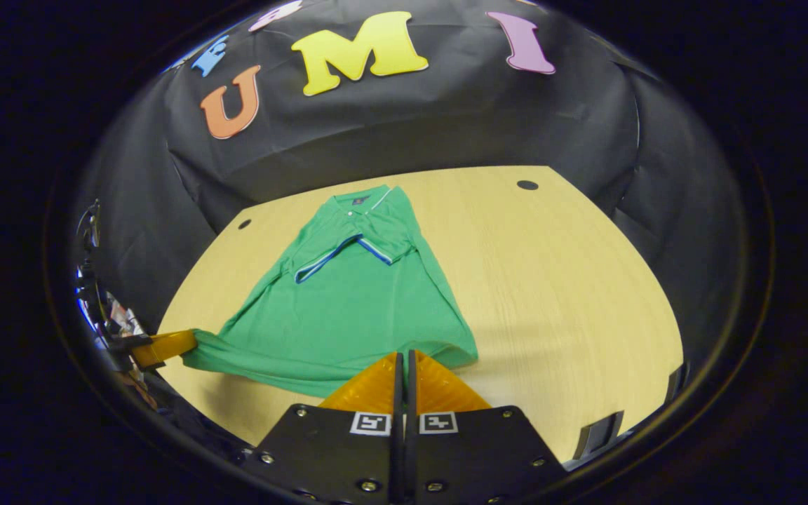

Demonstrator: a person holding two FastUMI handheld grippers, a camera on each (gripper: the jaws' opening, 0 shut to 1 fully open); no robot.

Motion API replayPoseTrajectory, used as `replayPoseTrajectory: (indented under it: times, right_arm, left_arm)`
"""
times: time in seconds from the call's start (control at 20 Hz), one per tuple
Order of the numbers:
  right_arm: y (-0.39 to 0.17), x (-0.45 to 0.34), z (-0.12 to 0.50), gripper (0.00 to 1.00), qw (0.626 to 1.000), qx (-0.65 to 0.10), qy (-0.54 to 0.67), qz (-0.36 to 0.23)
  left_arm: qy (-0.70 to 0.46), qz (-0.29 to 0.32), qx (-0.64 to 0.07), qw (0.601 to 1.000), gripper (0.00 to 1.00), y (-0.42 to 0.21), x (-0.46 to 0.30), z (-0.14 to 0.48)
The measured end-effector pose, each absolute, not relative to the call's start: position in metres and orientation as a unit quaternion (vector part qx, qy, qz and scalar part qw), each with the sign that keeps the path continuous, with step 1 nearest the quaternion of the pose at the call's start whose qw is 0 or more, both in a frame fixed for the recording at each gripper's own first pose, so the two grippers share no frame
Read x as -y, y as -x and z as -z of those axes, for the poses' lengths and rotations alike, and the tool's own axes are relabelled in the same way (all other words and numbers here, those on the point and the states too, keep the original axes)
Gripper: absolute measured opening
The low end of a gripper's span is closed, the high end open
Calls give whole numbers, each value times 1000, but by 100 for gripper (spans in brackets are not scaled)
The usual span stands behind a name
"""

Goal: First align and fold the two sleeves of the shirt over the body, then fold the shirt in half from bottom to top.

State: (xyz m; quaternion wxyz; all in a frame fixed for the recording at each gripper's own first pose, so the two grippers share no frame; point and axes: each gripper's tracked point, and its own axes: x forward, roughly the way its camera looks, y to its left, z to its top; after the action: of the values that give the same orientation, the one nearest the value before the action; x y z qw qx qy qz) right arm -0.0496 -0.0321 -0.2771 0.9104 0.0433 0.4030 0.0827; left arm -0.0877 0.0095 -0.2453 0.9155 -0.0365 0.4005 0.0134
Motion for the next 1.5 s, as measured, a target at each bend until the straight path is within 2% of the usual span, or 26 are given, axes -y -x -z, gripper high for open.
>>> replayPoseTrajectory:
  times: [1.5]
  right_arm:
    - [-199,14,265,1,922,-372,-43,-96]
  left_arm:
    - [14,-5,-381,924,3,-151,-14,242]
